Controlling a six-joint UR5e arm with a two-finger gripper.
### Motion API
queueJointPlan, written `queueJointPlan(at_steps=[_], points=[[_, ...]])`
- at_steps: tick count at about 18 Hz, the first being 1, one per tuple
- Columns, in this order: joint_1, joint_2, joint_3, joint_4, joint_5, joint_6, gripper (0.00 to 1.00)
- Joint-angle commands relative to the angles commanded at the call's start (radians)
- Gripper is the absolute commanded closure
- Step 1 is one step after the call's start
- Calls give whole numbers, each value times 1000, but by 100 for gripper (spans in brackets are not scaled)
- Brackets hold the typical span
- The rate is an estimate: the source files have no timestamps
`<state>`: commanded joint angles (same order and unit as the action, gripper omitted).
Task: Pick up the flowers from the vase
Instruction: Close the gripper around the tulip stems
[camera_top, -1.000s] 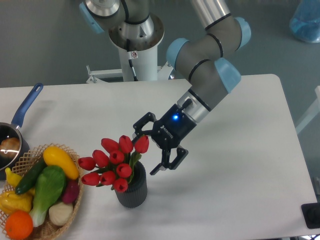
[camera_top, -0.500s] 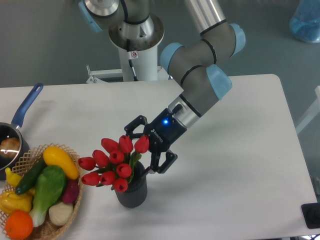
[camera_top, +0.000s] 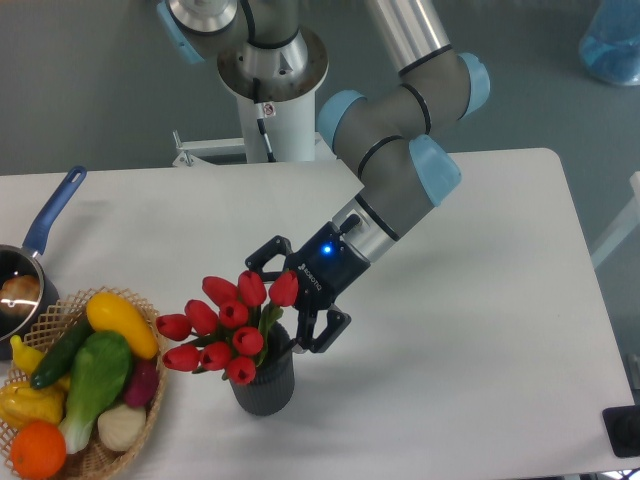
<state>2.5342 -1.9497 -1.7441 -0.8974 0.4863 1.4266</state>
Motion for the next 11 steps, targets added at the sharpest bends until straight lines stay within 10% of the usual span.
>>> queueJointPlan(at_steps=[7,11], points=[[-15,-14,2,2,0,0,0],[-15,-12,3,2,-2,-2,20]])
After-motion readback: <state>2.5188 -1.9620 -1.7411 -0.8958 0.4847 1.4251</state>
